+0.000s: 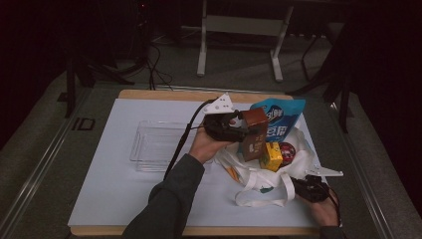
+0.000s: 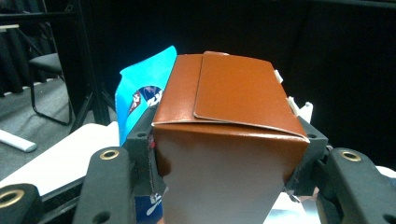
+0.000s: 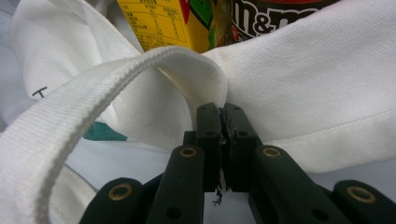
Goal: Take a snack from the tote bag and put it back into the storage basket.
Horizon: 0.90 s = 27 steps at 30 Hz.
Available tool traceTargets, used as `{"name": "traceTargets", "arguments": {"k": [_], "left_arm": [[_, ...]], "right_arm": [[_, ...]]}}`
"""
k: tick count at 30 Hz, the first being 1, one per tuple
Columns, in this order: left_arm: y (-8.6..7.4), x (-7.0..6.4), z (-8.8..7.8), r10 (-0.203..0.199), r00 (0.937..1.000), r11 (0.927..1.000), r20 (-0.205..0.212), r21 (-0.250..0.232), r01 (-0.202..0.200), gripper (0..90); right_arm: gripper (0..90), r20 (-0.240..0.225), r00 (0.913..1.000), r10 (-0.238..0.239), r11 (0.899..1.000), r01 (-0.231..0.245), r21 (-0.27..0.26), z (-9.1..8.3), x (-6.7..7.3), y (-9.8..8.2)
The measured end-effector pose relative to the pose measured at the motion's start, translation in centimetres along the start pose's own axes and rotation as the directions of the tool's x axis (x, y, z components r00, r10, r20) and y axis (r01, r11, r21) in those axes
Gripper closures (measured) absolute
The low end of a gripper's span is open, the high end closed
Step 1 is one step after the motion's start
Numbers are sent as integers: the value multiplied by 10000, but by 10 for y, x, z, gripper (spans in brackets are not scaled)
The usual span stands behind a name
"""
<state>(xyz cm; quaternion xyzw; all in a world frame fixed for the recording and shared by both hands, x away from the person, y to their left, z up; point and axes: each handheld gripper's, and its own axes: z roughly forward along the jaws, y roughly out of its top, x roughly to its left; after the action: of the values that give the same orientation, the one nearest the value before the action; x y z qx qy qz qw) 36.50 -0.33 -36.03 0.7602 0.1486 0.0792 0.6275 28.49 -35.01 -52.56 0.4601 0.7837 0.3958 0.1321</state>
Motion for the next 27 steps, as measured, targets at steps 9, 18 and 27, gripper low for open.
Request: {"name": "traceTargets", "arguments": {"k": [9,18,27], "left_arm": [[3,1,-12,23,10000,10000,-97,28,-23,428],[9,2,-26,151,9996,9999,-246,57,-150,429],[11,5,-36,288,9988,9994,-388,205,-280,429]], "right_arm": [[861,2,10000,35,10000,-35,-15,0,0,0],[861,0,10000,30,10000,-30,-23,0,0,0],[861,6,10000,22,10000,-22,-36,0,0,-1]]}}
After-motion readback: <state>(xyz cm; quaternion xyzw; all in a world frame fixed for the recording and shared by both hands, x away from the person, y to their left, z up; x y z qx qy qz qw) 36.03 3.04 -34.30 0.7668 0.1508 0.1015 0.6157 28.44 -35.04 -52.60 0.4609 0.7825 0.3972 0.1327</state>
